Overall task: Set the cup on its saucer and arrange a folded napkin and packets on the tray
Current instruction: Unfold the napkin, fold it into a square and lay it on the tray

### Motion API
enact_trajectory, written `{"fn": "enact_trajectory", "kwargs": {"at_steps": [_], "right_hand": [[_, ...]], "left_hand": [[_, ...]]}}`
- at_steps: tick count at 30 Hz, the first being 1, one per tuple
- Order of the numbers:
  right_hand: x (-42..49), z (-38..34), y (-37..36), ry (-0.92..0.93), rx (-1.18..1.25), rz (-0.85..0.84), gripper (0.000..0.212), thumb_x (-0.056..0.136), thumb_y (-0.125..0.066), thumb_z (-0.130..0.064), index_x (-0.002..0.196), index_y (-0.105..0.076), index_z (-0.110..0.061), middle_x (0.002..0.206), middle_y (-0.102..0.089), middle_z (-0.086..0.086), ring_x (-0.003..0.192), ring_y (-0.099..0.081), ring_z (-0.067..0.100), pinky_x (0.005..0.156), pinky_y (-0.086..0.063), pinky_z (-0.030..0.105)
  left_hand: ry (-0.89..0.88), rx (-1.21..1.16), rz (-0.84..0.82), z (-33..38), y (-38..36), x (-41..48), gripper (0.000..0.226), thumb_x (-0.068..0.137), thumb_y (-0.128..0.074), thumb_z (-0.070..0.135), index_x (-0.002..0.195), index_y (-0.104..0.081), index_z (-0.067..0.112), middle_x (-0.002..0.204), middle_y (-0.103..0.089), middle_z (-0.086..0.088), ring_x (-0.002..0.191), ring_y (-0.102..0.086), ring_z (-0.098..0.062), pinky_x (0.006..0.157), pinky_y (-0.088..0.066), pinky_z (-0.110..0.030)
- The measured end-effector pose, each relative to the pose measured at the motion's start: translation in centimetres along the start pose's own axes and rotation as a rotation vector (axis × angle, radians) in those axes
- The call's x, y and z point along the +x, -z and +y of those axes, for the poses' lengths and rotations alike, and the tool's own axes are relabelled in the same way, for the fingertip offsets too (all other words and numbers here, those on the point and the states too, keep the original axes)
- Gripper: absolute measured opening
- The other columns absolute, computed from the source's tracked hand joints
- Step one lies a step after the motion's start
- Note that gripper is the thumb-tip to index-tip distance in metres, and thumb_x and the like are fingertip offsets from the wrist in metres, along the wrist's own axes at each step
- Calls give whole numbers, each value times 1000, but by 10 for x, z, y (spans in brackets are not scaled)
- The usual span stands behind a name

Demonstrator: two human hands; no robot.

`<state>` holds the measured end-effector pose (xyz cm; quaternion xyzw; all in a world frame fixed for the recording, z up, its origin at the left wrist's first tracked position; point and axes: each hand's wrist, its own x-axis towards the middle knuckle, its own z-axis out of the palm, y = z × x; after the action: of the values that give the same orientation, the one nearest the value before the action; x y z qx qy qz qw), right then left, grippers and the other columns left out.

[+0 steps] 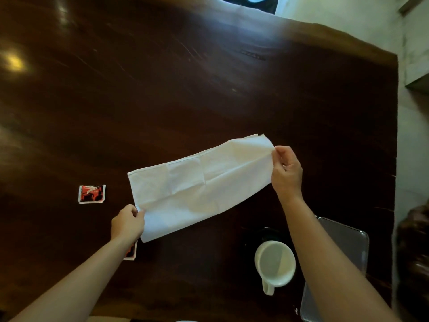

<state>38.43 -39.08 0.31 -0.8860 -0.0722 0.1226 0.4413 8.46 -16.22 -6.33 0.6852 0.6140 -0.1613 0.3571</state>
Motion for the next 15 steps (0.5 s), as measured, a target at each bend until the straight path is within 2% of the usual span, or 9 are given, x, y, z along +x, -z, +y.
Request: {"fn": "enact_trajectory", "kwargs": {"at_steps": [2, 4, 6, 8, 10, 12, 15], "right_hand": [[3, 12, -5, -32, -17, -3, 14, 104, -49, -27, 106, -61, -20, 94, -62, -12, 88, -62, 5, 64, -51, 16], [12, 32, -13, -193, -145, -31, 14, 103, -52, -27, 112, -60, -20, 99, -62, -9, 92, -61, 12, 70, -50, 23], [23, 49, -17, -355, -298, -57, 27, 99, -58, -30, 123, -58, -18, 113, -64, 2, 98, -58, 17, 83, -52, 35], [32, 57, -17, -399, -334, -71, 39, 95, -63, -34, 129, -56, -16, 119, -62, 7, 105, -59, 23, 91, -52, 42], [34, 58, -14, -386, -406, -116, 44, 93, -67, -34, 130, -56, -14, 122, -61, 10, 108, -60, 26, 88, -50, 40], [32, 60, -10, -427, -463, -166, 48, 89, -71, -30, 132, -54, -16, 126, -56, 11, 103, -58, 26, 82, -50, 38], [26, 61, -2, -522, -490, -248, 47, 84, -76, -25, 124, -52, -18, 116, -54, 10, 93, -56, 24, 78, -57, 41]], "left_hand": [[5, 3, 2, 0, -1, 0, 32, 100, -55, 28, 75, -50, 9, 77, -65, -18, 72, -65, -36, 53, -41, -35], [9, 6, 10, 1, -1, 0, 31, 100, -55, 28, 76, -50, 8, 77, -64, -17, 70, -63, -35, 53, -41, -36], [1, 16, 14, 1, -1, -1, 31, 100, -55, 28, 75, -50, 8, 76, -63, -17, 67, -61, -32, 53, -40, -36], [-4, 12, 15, 1, -1, 0, 32, 99, -55, 29, 75, -52, 7, 75, -65, -17, 68, -62, -33, 55, -42, -37], [-5, 6, 19, 0, 0, 0, 33, 99, -55, 31, 76, -56, 6, 74, -65, -16, 69, -63, -32, 57, -45, -37], [-17, -9, 23, -1, 0, -2, 33, 98, -57, 31, 77, -58, 7, 71, -65, -15, 67, -63, -31, 57, -46, -37], [-42, -26, 25, -1, 1, -7, 31, 97, -59, 31, 78, -59, 8, 69, -67, -16, 66, -65, -32, 57, -48, -38]]}}
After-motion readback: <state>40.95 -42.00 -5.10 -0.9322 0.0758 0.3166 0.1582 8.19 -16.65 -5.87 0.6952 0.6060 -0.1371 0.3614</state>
